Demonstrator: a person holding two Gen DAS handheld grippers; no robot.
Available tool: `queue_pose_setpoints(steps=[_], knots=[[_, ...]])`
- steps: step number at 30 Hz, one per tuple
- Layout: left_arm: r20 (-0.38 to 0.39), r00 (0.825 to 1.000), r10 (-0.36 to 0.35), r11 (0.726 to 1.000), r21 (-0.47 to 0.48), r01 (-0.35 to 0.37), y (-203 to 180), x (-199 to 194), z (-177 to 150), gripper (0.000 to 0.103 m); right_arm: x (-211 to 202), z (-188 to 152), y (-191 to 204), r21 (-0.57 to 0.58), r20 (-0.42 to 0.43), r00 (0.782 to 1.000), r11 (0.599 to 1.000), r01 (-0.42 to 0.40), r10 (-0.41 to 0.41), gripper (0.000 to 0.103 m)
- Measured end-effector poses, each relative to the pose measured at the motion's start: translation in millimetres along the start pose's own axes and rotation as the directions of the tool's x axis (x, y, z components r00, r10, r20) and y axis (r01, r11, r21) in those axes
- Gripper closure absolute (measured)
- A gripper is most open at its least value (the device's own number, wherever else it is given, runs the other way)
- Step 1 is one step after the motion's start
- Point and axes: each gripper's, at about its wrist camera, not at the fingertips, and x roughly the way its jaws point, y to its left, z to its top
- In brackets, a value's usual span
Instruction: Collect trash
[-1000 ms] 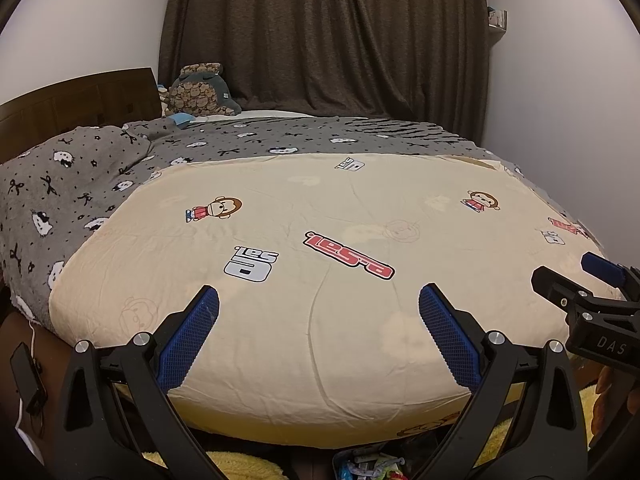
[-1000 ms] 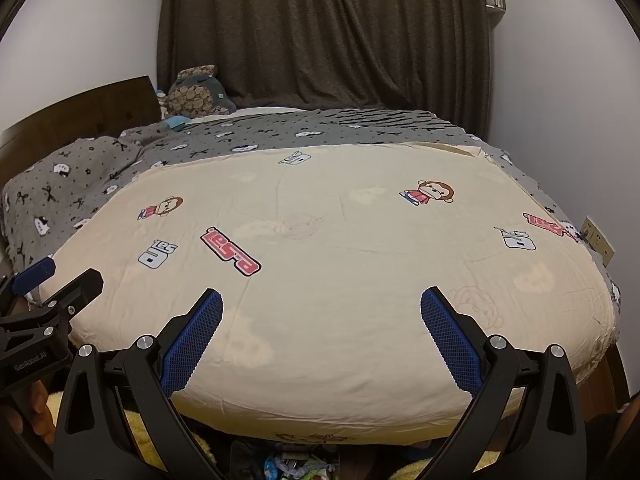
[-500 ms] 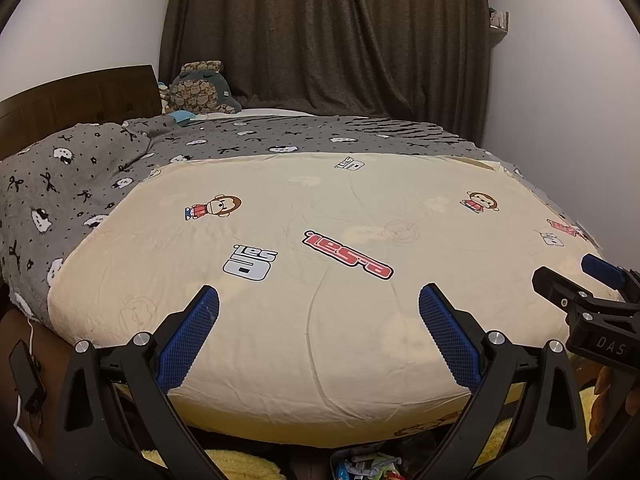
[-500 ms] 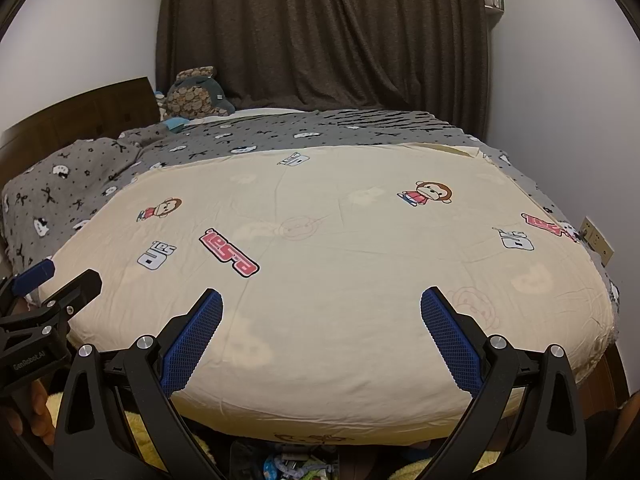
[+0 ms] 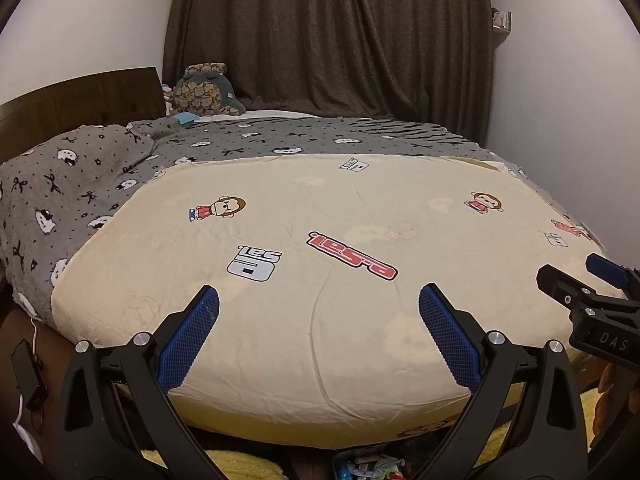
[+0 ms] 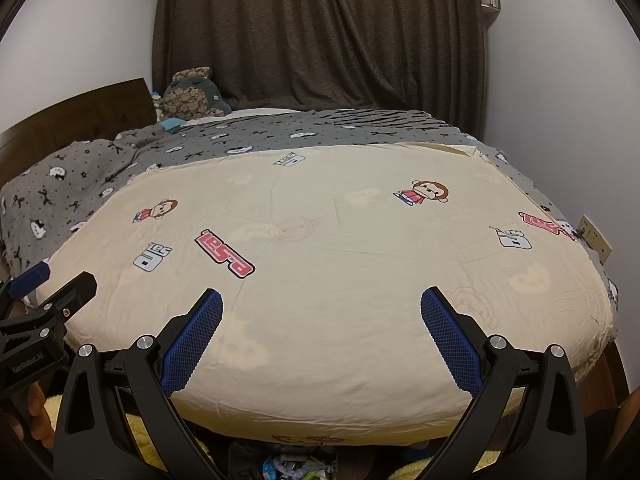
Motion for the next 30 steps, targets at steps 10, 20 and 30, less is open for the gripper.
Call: queue_pose_setpoints(steps=[10,20,30], knots=[[-0.02,1.0,-0.023,1.0,-0.02,0.022,3.9,3.1,2.0,0.008,0.0,-0.1,0.4,-0.003,0.002,1.0,1.0,0.002,-0.002,0.003],[-0.028,0.999,-0.025,1.0,-0.018,0.025,4.0,4.8,2.1,0.008,0.9,-0.8,1.3,-0.007,0.0,1.0,1.0,0.001,-0.001,0.003],[-0.033,0.999,-0.023,0.999,-0.025,0.022,4.9,5.6,1.7,0.008,2.9,-0.8,0.7,-0.003,-0.001,1.0,1.0,0.001,-0.001,0.003]])
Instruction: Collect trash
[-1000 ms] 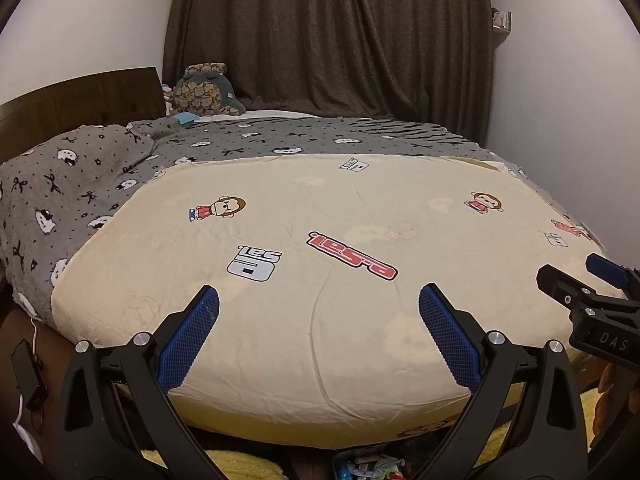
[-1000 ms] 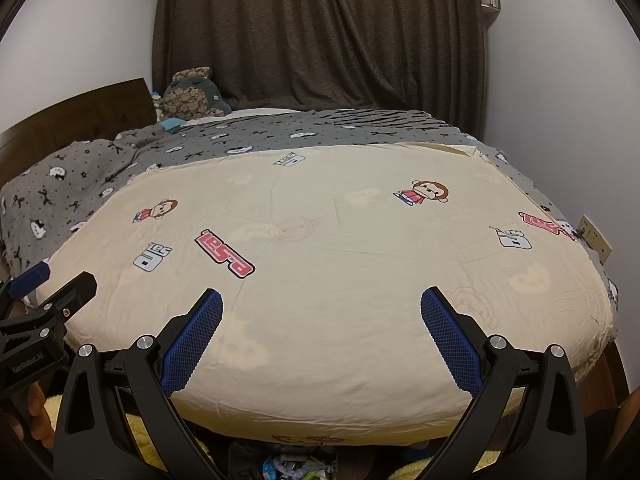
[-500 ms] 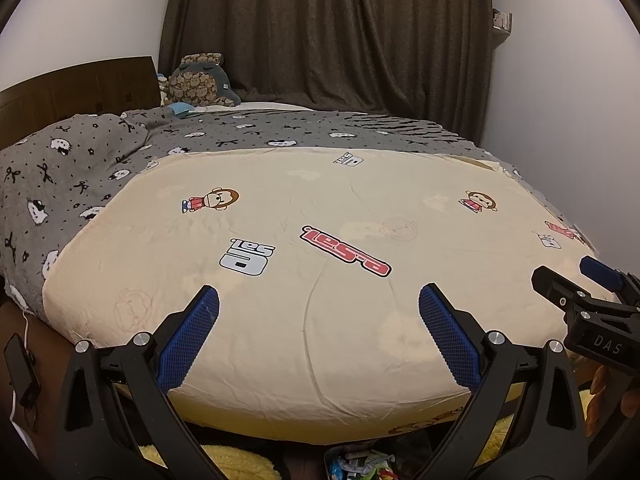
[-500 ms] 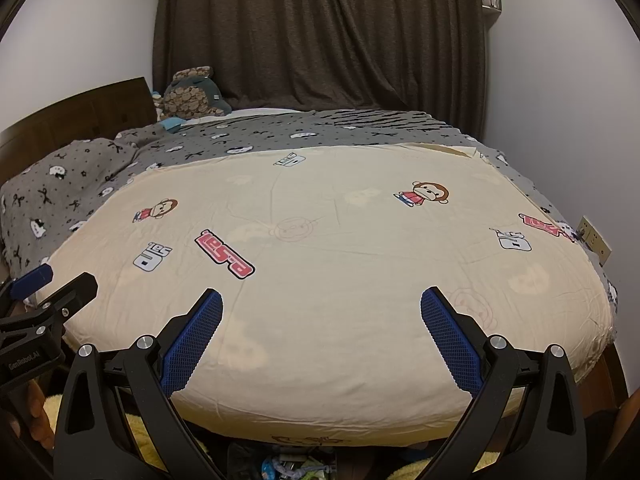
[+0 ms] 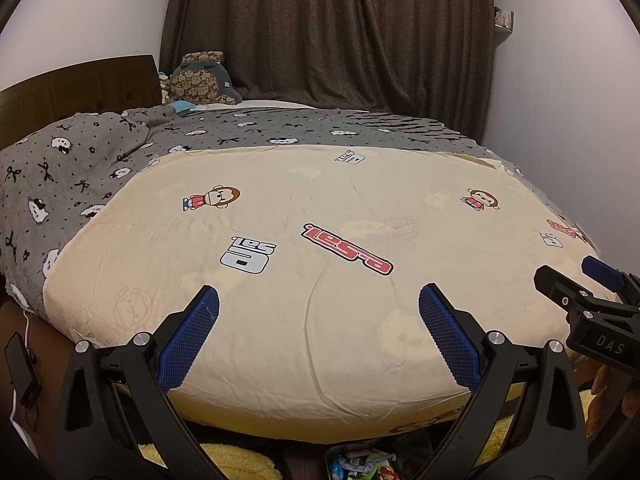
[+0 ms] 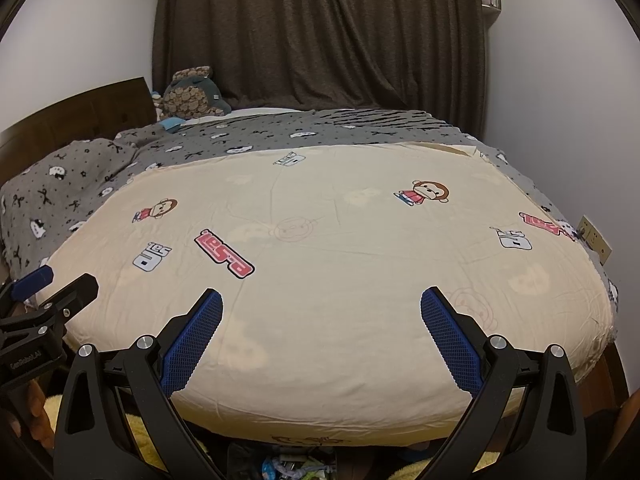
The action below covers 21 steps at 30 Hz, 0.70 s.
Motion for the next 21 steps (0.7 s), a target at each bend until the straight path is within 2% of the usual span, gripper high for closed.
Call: queue_pose_setpoints(steps=[21], knots=[[-0.042,0.999,0.002,1.0,-0.017,-0.003,5.1,25.0,-2.8,0.008,20.8,-2.6,0.9,0.01,-0.034,0.999,1.0,0.006,-0.006,0.003]])
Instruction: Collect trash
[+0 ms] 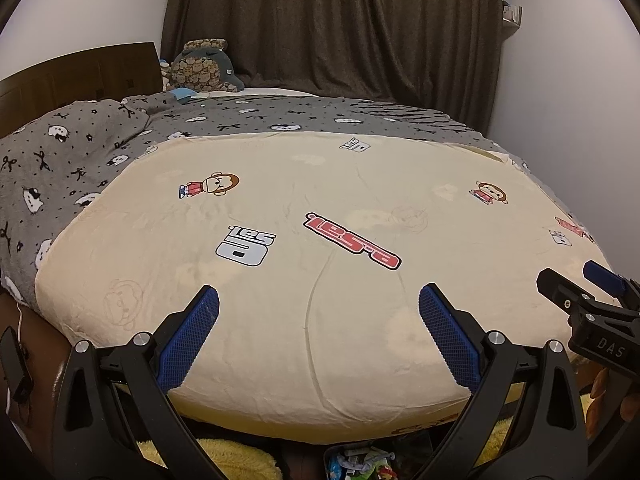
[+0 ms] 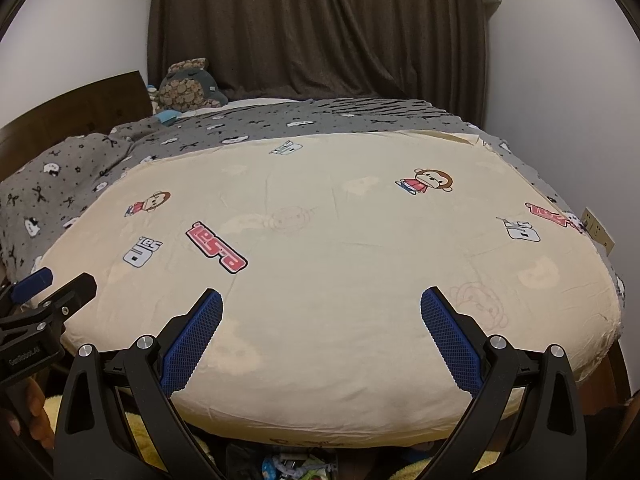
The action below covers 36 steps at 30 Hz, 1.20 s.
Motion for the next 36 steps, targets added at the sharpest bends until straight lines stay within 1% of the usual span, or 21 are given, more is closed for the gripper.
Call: queue_pose_setpoints(steps=[9,22,31,36], knots=[[-0.003,1.0,-0.003,1.0,0.012,0.003,-3.5,2.0,-0.4,0.008,2.5,-0.8,-2.2,0.005,-0.003,1.0,1.0,0.0,0.0,0.003],[0.024,1.0,0.005,1.0,0.014,-0.005,-6.0,-7.9,0.1,0.008,-4.2,-1.1,-1.9,0.004,0.012,1.0,1.0,-0.001,0.001,0.003],[0.02,1.0,0.015,1.0,0.004,-0.015,-4.9,-10.0,1.5,0.008,-5.4,-1.5,-0.5,0.001,0.011,1.0,1.0,0.001,-0.001,0.003],[0.018,1.0,0.022,1.0,0.015,-0.022,-6.4,-9.6,2.0,0.008,-6.4,-0.7,-0.3,-0.001,0.014,1.0,1.0,0.0,0.0,0.003]])
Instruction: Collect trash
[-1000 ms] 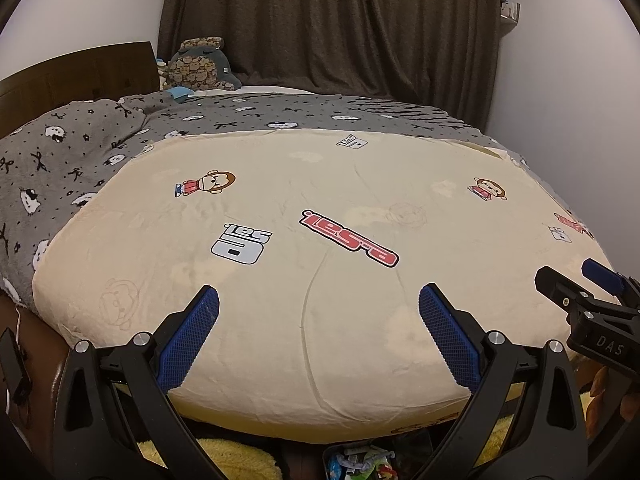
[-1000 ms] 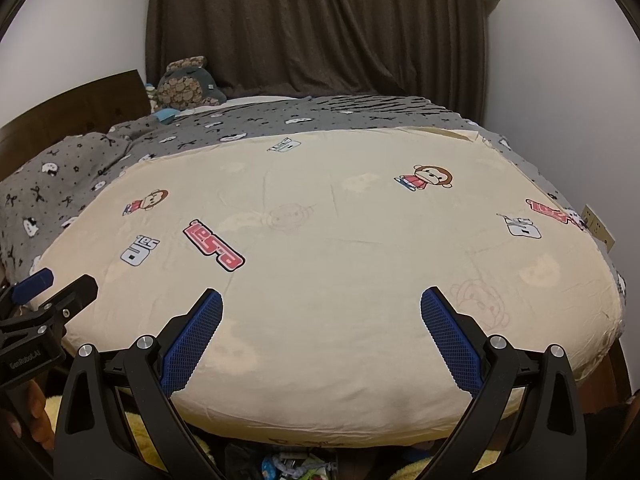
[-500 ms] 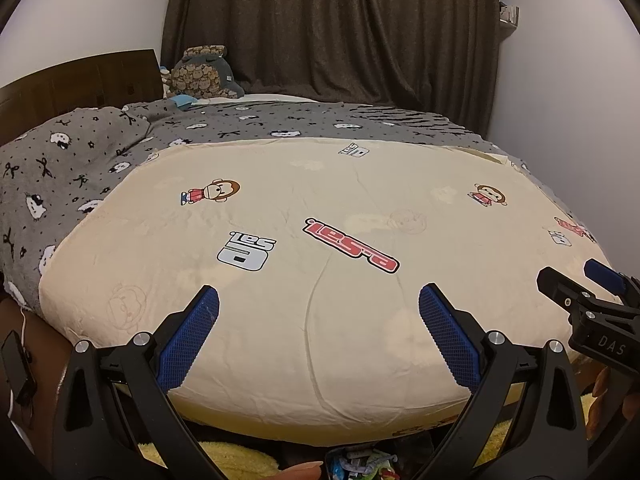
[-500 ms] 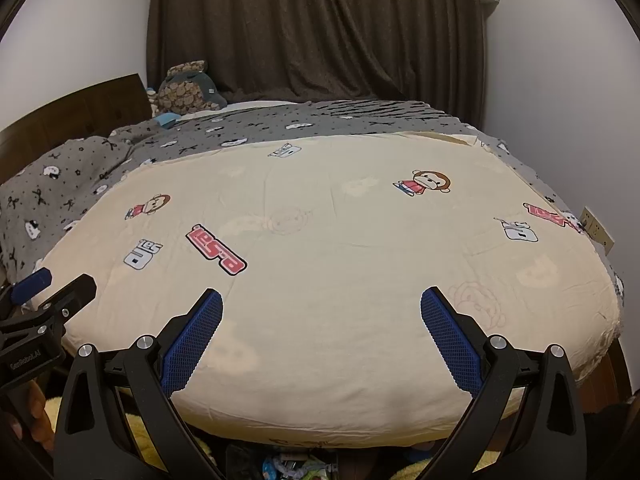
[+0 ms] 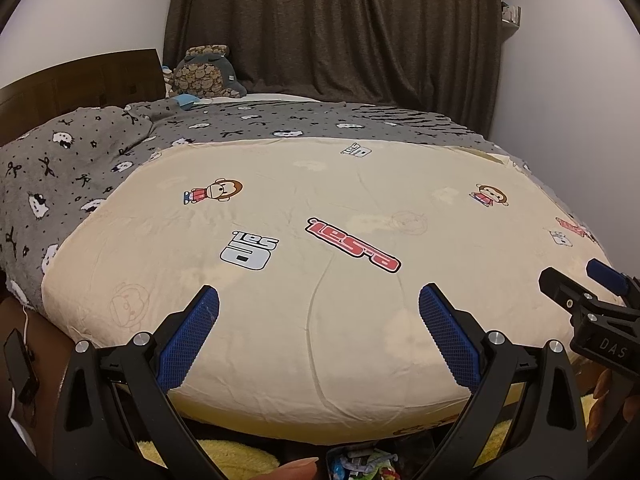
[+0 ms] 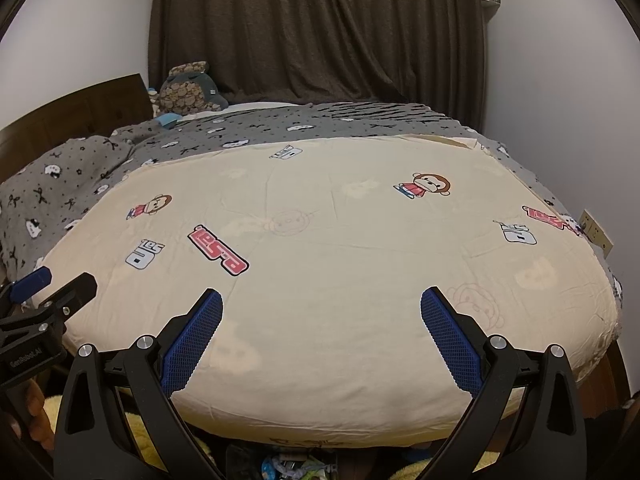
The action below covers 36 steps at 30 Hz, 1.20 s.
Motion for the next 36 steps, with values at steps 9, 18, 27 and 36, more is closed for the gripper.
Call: queue_pose_setpoints(steps=[9,18,27,36], knots=[[0.028,1.0,0.008,1.0,0.012,-0.008,-3.2,-2.7,-2.0,0.008,-0.2,0.6,1.4,-0.007,-0.003,1.0,1.0,0.0,0.0,0.003],[0.0,1.0,-0.002,1.0,0.006,0.002,-1.9,2.1,-0.6,0.008,-0.5,0.7,1.0,-0.008,-0.004,1.0,1.0,-0.001,0.001,0.003],[0.0,1.0,0.002,1.0,0.013,-0.002,-2.8,1.5,-1.1,0.008,-0.3,0.6,2.0,-0.006,-0.003,1.0,1.0,0.0,0.0,0.003],[-0.004,1.0,-0.007,1.0,0.017,0.007,-2.9,1.8,-2.4,0.008,-0.7,-0.6,1.7,-0.003,-0.001,1.0,1.0,0.0,0.0,0.003]])
